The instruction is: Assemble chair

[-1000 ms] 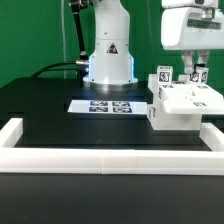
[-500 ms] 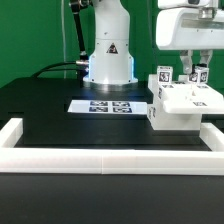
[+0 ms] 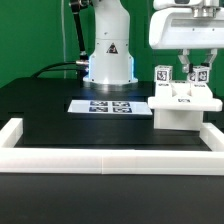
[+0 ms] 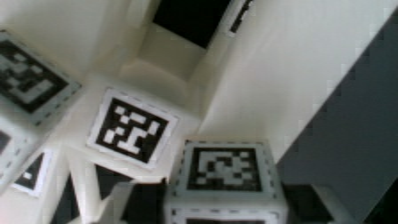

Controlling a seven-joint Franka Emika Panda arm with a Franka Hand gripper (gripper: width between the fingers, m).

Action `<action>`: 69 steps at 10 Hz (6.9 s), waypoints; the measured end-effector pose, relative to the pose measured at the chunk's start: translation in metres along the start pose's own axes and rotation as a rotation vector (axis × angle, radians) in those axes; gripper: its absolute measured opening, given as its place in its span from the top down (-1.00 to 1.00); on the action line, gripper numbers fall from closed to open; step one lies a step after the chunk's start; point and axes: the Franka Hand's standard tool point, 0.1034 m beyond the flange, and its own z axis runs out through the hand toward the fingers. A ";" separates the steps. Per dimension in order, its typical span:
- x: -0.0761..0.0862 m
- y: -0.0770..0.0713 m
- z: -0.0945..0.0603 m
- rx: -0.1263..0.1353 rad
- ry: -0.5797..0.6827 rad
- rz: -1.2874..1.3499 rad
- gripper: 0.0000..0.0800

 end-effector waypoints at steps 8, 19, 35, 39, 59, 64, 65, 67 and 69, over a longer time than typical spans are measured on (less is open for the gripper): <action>0.010 0.004 0.000 -0.004 0.062 0.108 0.29; 0.014 0.003 -0.001 -0.004 0.074 0.081 -0.60; 0.032 0.010 -0.007 -0.079 0.015 -1.177 -0.62; 0.028 0.013 0.003 -0.092 -0.012 -1.352 -0.62; 0.028 0.017 0.003 -0.085 0.014 -0.694 0.27; 0.028 0.016 0.003 -0.074 0.029 -0.329 0.27; 0.028 0.014 0.003 -0.067 0.035 -0.191 0.27; 0.028 0.010 0.003 -0.061 0.045 -0.048 0.27; 0.029 0.011 0.003 -0.051 0.048 0.065 0.27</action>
Offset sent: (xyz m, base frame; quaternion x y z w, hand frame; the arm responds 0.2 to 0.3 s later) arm 0.0003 -0.0061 -0.0079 -0.0137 0.0117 -0.0276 0.9995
